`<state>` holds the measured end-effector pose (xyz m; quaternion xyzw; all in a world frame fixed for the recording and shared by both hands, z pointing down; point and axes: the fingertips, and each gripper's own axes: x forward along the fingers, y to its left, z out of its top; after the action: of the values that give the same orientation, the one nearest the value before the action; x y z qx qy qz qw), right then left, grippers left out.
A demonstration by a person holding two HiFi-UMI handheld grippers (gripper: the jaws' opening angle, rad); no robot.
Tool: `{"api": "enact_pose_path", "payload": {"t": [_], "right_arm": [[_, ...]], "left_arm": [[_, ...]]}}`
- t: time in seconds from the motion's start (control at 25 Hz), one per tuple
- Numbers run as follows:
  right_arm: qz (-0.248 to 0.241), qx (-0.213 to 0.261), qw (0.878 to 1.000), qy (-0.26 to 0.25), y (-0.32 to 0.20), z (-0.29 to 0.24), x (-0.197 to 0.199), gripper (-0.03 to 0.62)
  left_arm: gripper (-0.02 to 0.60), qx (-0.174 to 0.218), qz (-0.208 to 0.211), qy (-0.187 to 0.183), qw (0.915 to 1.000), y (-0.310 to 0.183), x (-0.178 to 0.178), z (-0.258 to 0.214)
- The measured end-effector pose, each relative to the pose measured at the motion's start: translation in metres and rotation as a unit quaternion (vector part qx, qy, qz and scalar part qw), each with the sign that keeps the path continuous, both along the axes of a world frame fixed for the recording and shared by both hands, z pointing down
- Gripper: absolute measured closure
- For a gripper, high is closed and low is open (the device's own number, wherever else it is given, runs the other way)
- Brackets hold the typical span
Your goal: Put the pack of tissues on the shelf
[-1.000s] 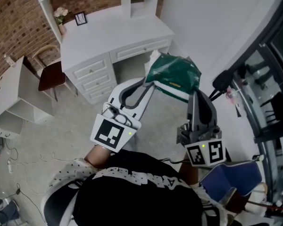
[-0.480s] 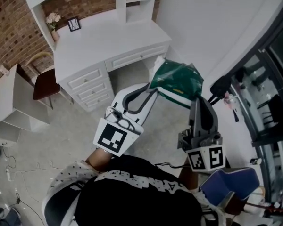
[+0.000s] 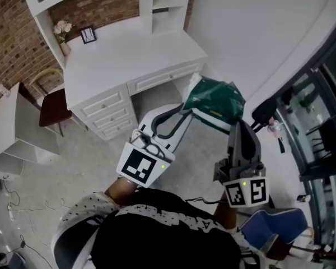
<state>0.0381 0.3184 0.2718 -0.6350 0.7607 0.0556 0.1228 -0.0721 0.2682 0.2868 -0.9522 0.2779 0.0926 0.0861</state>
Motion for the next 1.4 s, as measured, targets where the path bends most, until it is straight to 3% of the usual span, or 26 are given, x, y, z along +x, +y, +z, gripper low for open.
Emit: {"api": "enact_pose_path", "payload": {"t": [0.36, 1.04, 1.24, 1.4], "right_arm": [[0.021, -0.016, 1.0, 0.013, -0.058, -0.009, -0.021, 0.562], [0.022, -0.016, 0.999, 0.027, -0.09, 0.005, -0.021, 0.562], [0.012, -0.034, 0.999, 0.032, -0.143, 0.005, -0.055, 0.562], [0.006, -0.04, 0.999, 0.036, -0.157, 0.009, -0.068, 0.562]], "left_arm": [[0.488, -0.004, 0.022, 0.011, 0.9997, -0.06, -0.019, -0.009], [0.488, -0.003, 0.02, 0.026, 0.9995, -0.091, -0.02, 0.005], [0.488, -0.021, 0.009, 0.03, 0.9993, -0.141, -0.054, 0.009], [0.488, -0.029, 0.001, 0.033, 0.999, -0.153, -0.068, 0.013]]}}
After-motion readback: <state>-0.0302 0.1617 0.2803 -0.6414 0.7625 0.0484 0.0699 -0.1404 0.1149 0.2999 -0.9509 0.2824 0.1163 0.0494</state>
